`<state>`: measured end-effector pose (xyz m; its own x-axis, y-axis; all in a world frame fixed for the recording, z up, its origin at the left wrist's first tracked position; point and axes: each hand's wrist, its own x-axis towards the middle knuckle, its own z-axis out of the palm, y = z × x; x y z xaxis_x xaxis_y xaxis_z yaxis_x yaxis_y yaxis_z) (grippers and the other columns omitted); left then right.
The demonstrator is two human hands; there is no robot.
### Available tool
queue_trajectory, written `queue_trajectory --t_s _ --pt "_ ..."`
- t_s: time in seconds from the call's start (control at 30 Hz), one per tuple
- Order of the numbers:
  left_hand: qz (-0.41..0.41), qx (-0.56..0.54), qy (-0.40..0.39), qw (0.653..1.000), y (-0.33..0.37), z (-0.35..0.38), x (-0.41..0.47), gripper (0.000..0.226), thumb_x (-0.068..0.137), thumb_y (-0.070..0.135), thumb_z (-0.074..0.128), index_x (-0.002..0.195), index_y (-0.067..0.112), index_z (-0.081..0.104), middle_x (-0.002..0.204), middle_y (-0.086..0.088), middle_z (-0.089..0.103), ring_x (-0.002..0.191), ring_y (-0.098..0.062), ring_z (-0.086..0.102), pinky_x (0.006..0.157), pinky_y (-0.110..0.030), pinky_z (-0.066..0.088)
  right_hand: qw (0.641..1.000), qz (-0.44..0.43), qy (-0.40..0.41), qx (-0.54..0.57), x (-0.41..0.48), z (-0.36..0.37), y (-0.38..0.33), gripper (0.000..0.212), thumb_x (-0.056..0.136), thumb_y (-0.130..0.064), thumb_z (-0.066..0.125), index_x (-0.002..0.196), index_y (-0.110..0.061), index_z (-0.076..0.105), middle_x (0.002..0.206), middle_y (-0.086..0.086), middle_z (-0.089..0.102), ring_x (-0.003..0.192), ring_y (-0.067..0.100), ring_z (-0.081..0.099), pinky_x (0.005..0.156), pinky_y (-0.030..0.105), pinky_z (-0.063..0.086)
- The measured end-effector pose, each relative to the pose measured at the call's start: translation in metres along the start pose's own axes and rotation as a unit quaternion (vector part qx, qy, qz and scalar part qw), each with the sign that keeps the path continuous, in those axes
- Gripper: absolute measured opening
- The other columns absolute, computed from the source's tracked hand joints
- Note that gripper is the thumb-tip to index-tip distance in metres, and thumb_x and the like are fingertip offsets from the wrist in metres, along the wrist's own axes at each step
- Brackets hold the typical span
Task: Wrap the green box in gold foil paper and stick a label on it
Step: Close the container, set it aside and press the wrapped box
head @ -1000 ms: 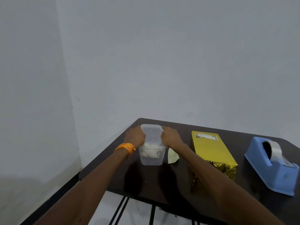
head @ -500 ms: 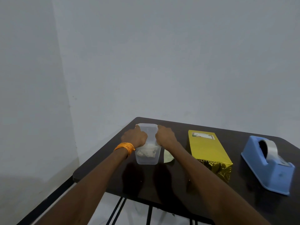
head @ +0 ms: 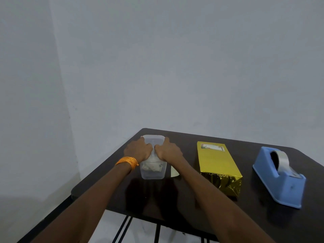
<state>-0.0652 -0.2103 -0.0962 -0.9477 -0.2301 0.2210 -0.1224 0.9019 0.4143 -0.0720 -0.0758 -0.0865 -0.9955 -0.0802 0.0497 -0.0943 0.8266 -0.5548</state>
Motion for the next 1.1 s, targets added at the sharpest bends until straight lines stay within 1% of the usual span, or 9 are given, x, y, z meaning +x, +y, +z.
queue_trajectory --t_s 0.1,0.27,0.43,0.53,0.6,0.67,0.73,0.83,1.1 --pt "0.004 -0.007 -0.005 1.0 -0.001 -0.001 0.0 0.063 0.093 0.045 0.036 0.149 0.015 0.036 0.141 -0.014 0.053 0.122 -0.035 0.053 0.101 -0.041 0.044 1.0 -0.009 0.011 0.019 0.0 0.0 0.003 0.065 0.096 -0.051 0.043 0.149 -0.017 0.029 0.136 0.016 0.055 0.119 0.035 0.056 0.097 0.044 0.049" --pt "0.004 0.003 -0.014 1.0 -0.001 0.0 0.0 0.062 0.096 0.045 0.037 0.151 0.017 0.033 0.142 -0.013 0.053 0.124 -0.033 0.053 0.103 -0.041 0.043 1.0 -0.013 0.017 0.002 -0.002 0.0 0.004 0.068 0.097 -0.053 0.043 0.15 -0.014 0.028 0.136 0.016 0.055 0.12 0.034 0.056 0.097 0.045 0.049" --pt "0.01 -0.071 -0.049 0.996 -0.004 -0.005 0.009 0.051 0.098 0.033 0.038 0.147 0.018 0.032 0.136 -0.015 0.056 0.116 -0.035 0.056 0.098 -0.039 0.046 0.999 -0.019 0.021 -0.014 -0.001 -0.001 0.007 0.068 0.097 -0.053 0.042 0.15 -0.014 0.026 0.135 0.015 0.056 0.119 0.034 0.057 0.096 0.044 0.048" --pt "-0.025 -0.116 -0.008 0.993 -0.007 -0.008 0.019 0.044 0.101 0.027 0.036 0.142 0.01 0.036 0.132 -0.02 0.056 0.117 -0.039 0.054 0.091 -0.038 0.043 1.0 -0.023 0.018 -0.011 0.0 0.0 0.007 0.062 0.096 -0.051 0.043 0.145 -0.015 0.027 0.13 0.015 0.057 0.114 0.034 0.059 0.094 0.045 0.051" --pt "-0.06 -0.128 0.0 0.99 -0.006 -0.008 0.029 0.043 0.104 0.031 0.034 0.134 0.003 0.046 0.133 -0.022 0.055 0.12 -0.039 0.052 0.095 -0.039 0.042 1.0 -0.022 0.016 -0.013 0.001 0.001 0.008 0.061 0.096 -0.051 0.043 0.144 -0.016 0.026 0.128 0.014 0.058 0.111 0.033 0.06 0.092 0.045 0.052" --pt "-0.085 -0.147 -0.02 0.985 -0.004 -0.006 0.038 0.046 0.104 0.034 0.034 0.132 0.001 0.05 0.137 -0.02 0.054 0.124 -0.037 0.051 0.1 -0.038 0.042 1.0 -0.022 0.015 -0.015 0.005 0.002 0.008 0.061 0.097 -0.051 0.042 0.144 -0.017 0.025 0.126 0.013 0.058 0.11 0.032 0.06 0.092 0.046 0.053" --pt "-0.088 -0.173 -0.044 0.98 -0.003 -0.004 0.043 0.045 0.105 0.031 0.032 0.13 0.0 0.053 0.137 -0.019 0.054 0.123 -0.035 0.052 0.098 -0.035 0.041 1.0 -0.021 0.015 -0.012 0.008 0.002 0.01 0.061 0.097 -0.051 0.041 0.145 -0.017 0.023 0.126 0.014 0.058 0.11 0.033 0.06 0.094 0.048 0.053" --pt "-0.079 -0.215 -0.066 0.971 -0.004 -0.002 0.046 0.044 0.106 0.026 0.031 0.13 -0.003 0.053 0.136 -0.021 0.054 0.123 -0.036 0.053 0.104 -0.04 0.043 1.0 -0.018 0.012 -0.015 0.01 0.001 0.01 0.063 0.097 -0.051 0.041 0.146 -0.017 0.021 0.126 0.014 0.058 0.109 0.033 0.06 0.092 0.047 0.053" --pt "-0.088 -0.162 -0.053 0.982 -0.008 0.001 0.046 0.043 0.105 0.028 0.033 0.133 0.002 0.052 0.137 -0.018 0.054 0.121 -0.034 0.054 0.099 -0.036 0.043 1.0 -0.005 -0.012 -0.005 0.01 -0.001 0.01 0.066 0.097 -0.054 0.042 0.147 -0.016 0.02 0.129 0.013 0.057 0.109 0.031 0.061 0.093 0.047 0.055"
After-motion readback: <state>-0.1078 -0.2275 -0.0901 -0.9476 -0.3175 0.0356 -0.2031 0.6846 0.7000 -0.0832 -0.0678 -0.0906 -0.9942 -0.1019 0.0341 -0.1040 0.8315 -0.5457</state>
